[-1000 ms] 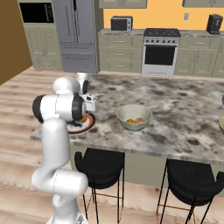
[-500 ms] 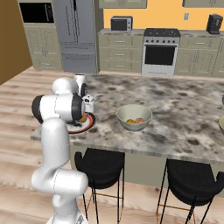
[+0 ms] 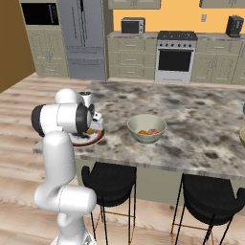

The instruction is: Take the fruits from the plate on the dining counter and place two fruits in each bowl.

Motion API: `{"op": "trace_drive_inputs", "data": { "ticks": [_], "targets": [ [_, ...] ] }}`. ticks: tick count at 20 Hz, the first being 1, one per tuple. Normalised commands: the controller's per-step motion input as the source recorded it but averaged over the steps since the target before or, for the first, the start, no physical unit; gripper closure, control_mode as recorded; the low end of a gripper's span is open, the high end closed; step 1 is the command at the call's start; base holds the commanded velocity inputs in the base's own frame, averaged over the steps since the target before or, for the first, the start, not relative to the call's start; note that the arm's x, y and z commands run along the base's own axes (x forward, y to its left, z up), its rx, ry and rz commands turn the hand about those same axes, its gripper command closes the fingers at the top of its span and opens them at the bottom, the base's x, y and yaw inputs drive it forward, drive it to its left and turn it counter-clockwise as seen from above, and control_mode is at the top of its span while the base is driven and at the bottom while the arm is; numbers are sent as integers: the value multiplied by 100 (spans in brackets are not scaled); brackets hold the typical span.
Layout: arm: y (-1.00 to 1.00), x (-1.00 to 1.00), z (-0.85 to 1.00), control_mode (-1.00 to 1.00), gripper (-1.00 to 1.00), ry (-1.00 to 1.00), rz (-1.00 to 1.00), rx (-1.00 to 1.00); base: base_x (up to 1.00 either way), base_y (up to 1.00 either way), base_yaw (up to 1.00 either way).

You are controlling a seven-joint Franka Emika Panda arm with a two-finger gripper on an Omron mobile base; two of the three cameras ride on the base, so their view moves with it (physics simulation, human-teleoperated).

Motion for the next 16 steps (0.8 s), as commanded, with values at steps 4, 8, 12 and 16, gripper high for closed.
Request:
{"op": "trace_drive_inputs", "data": {
  "ticks": [4, 8, 12, 16],
  "targets": [
    [0, 32, 0, -100, -100, 0, 0, 0, 0, 0, 0],
    [0, 13, 0, -100, -100, 0, 0, 0, 0, 0, 0],
    [0, 0, 0, -100, -100, 0, 0, 0, 0, 0, 0],
    [0, 0, -4, -100, 100, 0, 0, 0, 0, 0, 0]
  ]
}}
